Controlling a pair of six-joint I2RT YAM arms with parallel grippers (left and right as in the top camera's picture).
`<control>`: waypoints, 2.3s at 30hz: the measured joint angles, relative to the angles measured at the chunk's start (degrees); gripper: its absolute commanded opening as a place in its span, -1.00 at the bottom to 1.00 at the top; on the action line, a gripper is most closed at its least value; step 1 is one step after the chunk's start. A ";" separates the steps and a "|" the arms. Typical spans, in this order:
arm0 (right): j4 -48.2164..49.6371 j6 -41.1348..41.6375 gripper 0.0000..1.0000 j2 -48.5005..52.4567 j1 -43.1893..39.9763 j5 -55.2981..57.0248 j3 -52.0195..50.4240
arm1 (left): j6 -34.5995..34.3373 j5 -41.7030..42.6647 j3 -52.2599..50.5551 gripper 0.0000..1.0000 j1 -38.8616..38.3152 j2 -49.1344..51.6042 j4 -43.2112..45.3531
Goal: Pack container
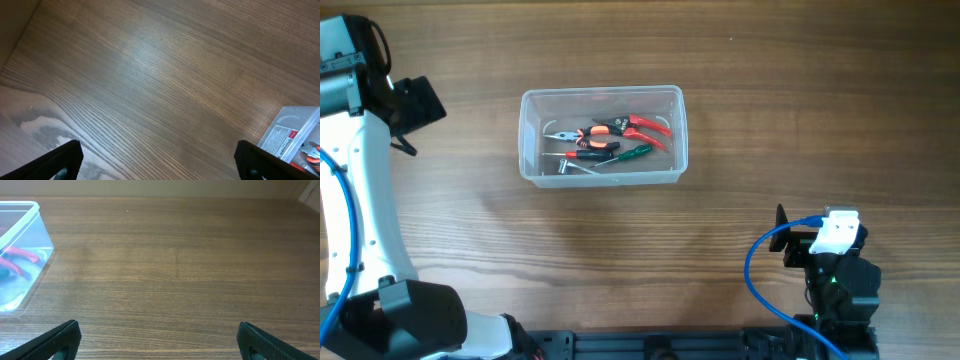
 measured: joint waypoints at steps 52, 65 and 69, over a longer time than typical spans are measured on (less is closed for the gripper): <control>0.00 -0.83 0.99 -0.26 0.00 0.00 -0.02 | -12.48 16.61 -80.43 0.99 -15.93 -86.53 47.95; 0.00 -0.83 1.00 -0.26 0.00 0.00 -0.02 | -14.05 11.76 -89.18 1.00 -15.93 -92.89 47.32; 0.00 -0.83 0.99 -0.26 0.00 0.00 -0.02 | -14.03 9.03 -89.57 1.00 -15.93 -92.91 47.25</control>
